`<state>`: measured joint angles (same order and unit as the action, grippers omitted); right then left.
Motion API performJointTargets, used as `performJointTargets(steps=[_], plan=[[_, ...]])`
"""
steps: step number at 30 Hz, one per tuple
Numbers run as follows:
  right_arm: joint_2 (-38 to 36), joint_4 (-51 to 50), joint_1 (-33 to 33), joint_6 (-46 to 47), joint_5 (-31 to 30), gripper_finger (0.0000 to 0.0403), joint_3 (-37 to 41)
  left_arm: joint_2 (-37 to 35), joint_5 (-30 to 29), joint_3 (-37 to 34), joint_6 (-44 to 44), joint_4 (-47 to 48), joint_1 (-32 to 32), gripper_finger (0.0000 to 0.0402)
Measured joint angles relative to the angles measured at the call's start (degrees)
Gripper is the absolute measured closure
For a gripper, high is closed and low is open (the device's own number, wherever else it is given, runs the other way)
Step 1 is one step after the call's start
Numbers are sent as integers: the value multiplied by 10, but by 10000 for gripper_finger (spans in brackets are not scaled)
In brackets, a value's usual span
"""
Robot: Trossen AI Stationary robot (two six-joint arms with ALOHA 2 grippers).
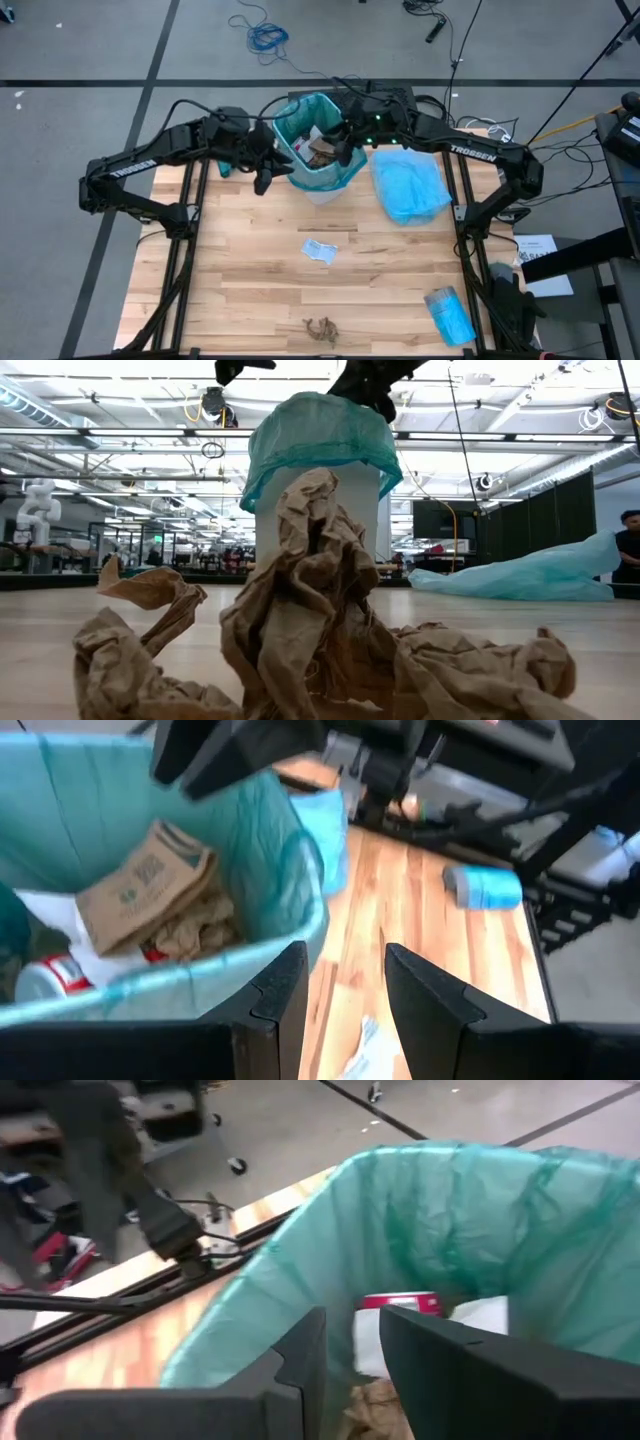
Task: Place trash/remove bag and relplace
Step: Put the brown paper into the blue trash bag inside the white trash bin
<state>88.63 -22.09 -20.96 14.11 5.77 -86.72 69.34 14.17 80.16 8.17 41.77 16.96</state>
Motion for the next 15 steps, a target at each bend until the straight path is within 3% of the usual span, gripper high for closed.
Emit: performJointTargets(steps=[15], plan=[[-69, -8, 27, 2, -1, 314, 0, 59, -10, 0, -16, 14, -38, 270]])
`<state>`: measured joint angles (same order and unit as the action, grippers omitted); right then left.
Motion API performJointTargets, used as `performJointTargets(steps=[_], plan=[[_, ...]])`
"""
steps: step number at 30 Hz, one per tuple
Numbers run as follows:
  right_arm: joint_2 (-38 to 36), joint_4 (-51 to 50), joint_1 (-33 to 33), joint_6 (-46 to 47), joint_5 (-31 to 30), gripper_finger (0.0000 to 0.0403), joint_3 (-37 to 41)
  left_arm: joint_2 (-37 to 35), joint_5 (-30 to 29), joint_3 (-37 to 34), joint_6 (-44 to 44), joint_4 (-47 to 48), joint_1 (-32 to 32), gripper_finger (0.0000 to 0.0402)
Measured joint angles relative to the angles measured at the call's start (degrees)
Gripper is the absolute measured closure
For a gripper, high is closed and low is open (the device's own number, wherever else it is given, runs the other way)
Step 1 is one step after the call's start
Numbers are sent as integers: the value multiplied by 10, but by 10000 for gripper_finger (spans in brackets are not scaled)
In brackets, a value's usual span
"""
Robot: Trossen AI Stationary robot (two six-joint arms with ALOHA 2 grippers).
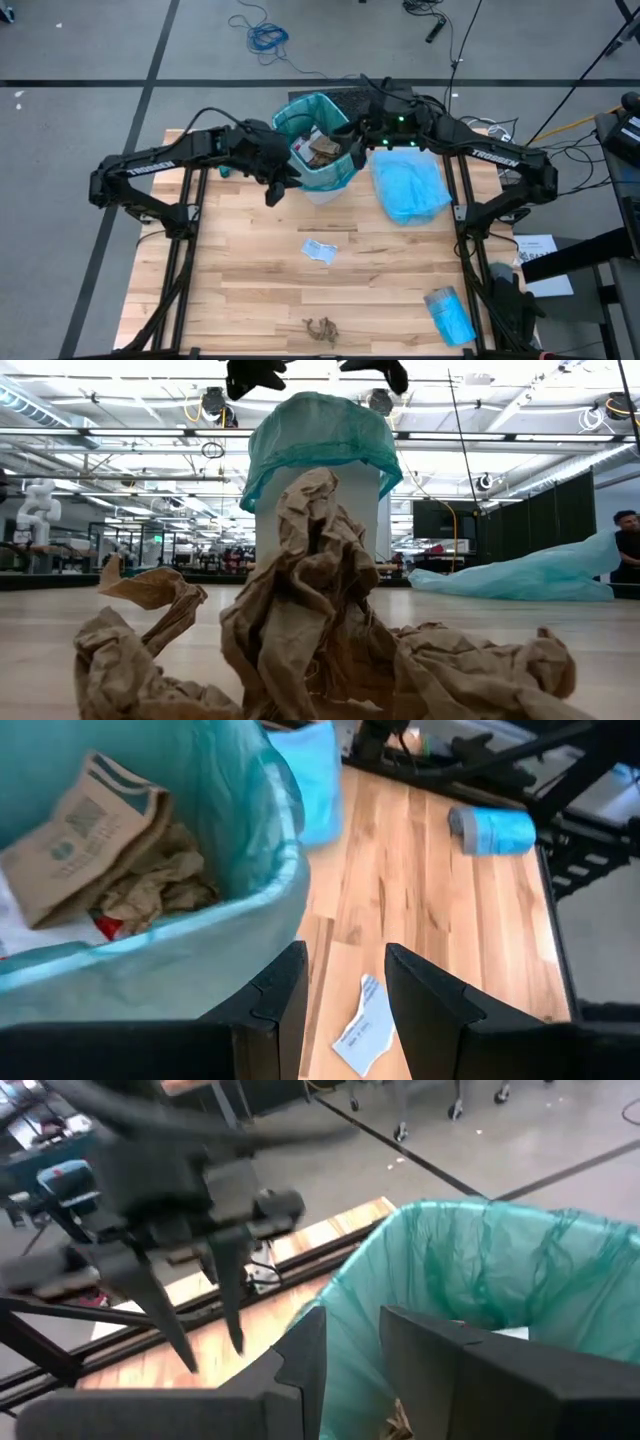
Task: Place trash/remove bag and relplace
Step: Put the brown paper into the blue trash bag inside the white trash bin
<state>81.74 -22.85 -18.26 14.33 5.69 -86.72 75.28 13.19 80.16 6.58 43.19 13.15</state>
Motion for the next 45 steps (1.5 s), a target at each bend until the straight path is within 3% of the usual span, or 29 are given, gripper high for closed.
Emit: performJointTargets(steps=[19, 28, 37, 45], plan=[[-35, -52, 13, 2, -13, 314, 0, 91, 0, -20, -51, 0, -51, 270], [-49, -57, 47, -11, -63, 314, 0, 90, 0, -93, -13, -71, -55, 270], [-56, -63, 50, -5, -73, 314, 0, 90, 2, -138, -5, -149, -86, 270], [-56, -75, 68, 0, -73, 314, 0, 91, 3, -198, 62, -229, -111, 270]])
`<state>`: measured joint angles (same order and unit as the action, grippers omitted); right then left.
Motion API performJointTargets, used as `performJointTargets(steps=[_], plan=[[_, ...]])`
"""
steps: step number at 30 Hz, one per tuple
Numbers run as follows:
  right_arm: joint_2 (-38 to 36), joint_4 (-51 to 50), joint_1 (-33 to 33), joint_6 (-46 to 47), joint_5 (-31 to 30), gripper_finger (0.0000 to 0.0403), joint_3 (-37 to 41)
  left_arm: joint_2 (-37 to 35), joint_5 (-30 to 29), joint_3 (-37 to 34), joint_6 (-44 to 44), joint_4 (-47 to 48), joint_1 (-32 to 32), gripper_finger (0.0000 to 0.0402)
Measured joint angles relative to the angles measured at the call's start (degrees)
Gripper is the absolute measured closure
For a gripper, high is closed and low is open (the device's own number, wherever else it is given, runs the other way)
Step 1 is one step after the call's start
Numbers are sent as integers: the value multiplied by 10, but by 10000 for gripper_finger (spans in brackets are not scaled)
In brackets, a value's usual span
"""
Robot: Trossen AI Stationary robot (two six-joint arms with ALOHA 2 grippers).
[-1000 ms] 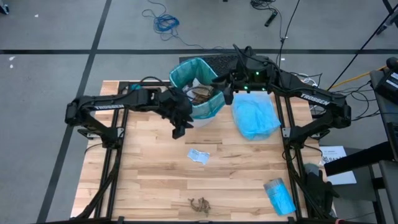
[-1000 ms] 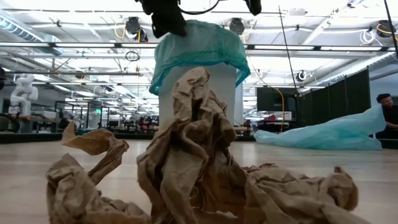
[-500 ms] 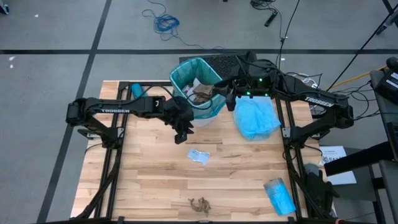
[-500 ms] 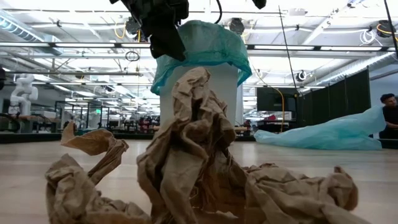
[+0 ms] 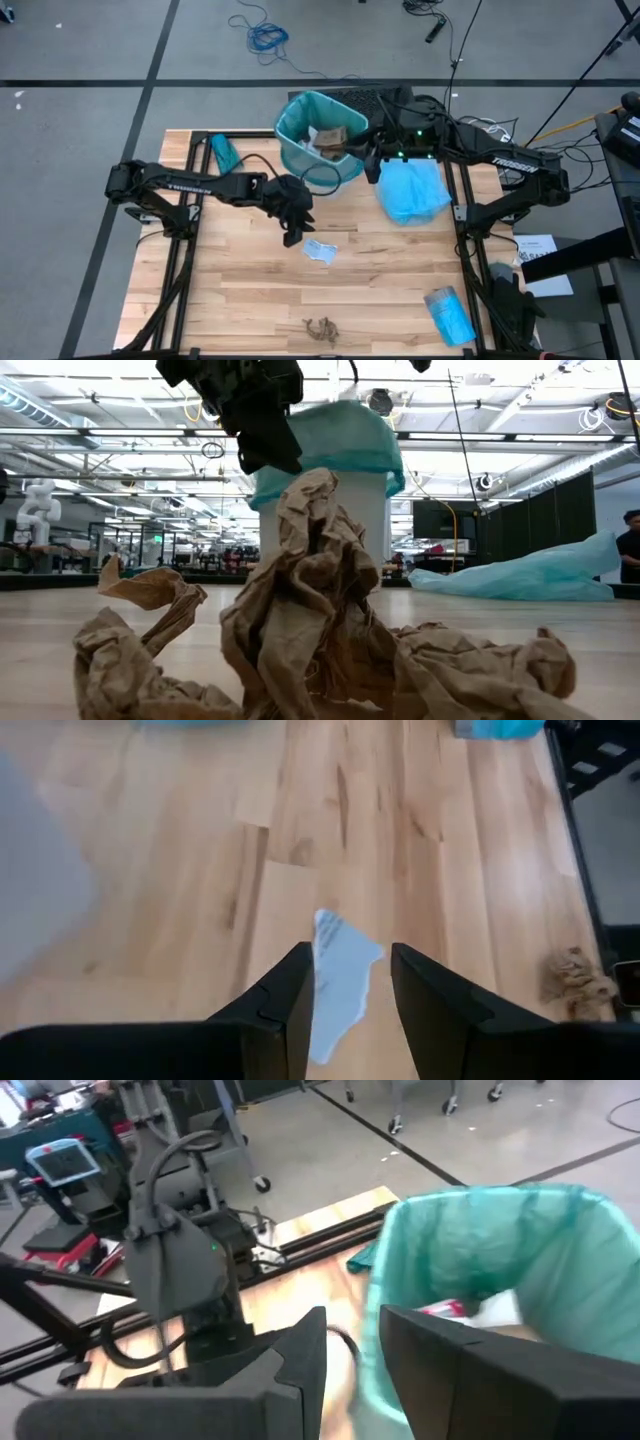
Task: Place trash/remove bag and relplace
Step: Put the brown paper into the blue trash bag inside the white trash bin
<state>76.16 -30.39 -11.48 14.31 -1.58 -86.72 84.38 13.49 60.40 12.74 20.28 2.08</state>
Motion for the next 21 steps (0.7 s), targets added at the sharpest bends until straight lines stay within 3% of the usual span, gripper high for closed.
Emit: performJointTargets(steps=[15, 21], plan=[[0, -6, 28, 15, -15, 314, 0, 0, -35, -2, -43, -14, -13, 270], [0, -45, 51, 22, -46, 314, 0, -1, -35, -49, -28, -34, -26, 270]])
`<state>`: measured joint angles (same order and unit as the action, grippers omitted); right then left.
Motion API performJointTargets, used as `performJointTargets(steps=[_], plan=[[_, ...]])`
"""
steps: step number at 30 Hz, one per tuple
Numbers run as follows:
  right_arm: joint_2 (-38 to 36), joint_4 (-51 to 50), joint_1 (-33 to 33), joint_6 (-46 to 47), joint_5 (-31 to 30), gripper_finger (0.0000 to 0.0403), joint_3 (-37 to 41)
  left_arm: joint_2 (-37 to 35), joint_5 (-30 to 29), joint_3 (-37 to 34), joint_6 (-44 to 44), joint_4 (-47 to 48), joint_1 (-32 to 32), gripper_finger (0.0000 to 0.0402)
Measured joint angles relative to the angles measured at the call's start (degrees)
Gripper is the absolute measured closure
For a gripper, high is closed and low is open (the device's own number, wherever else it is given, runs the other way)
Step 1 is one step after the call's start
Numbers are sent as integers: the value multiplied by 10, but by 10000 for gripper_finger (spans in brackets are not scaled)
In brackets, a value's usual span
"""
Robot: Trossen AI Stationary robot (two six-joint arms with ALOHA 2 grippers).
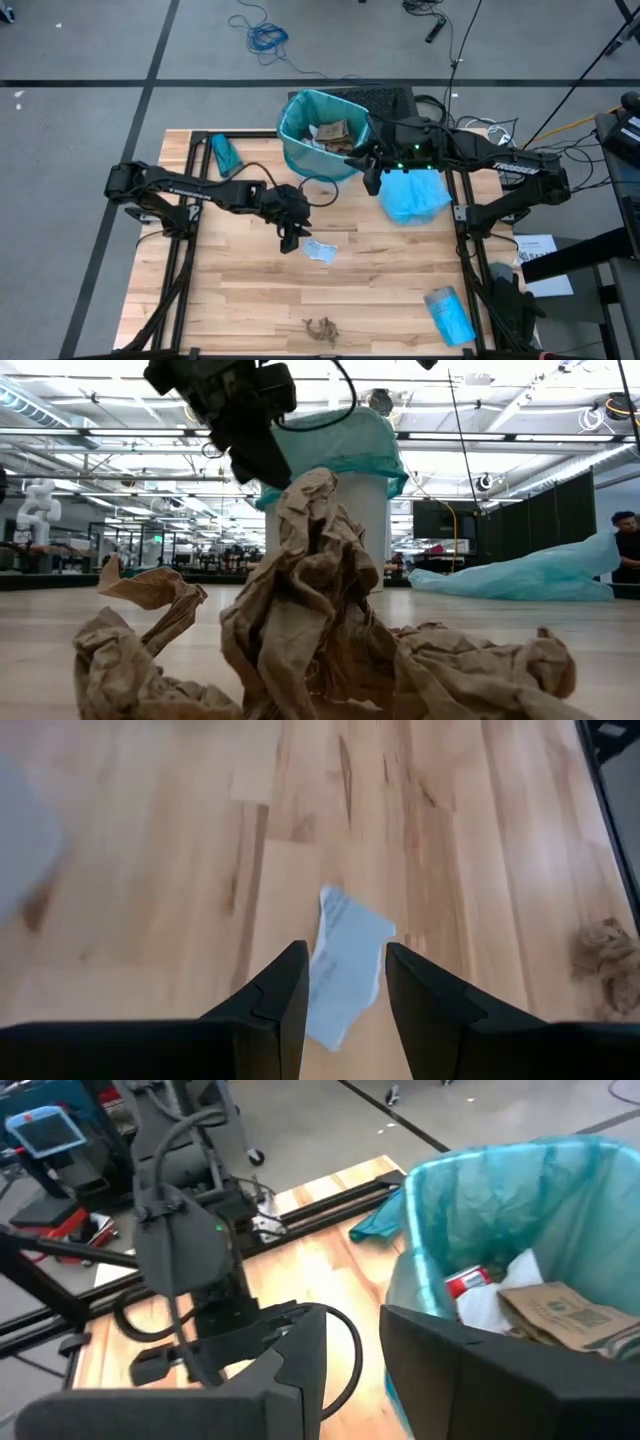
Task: Place trash/remove bag and relplace
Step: Put the brown paper into the blue trash bag inside the white trash bin
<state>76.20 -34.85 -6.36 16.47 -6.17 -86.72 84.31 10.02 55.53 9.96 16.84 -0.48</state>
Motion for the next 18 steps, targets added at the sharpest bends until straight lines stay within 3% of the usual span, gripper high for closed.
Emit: performJointTargets(steps=[9, 18], plan=[[2, -14, 42, 24, -2, 314, 7, 0, 0, -40, 34, -50, -12, 270], [3, 13, 114, 107, 0, 314, 105, -13, 0, -44, 64, -82, -15, 270]])
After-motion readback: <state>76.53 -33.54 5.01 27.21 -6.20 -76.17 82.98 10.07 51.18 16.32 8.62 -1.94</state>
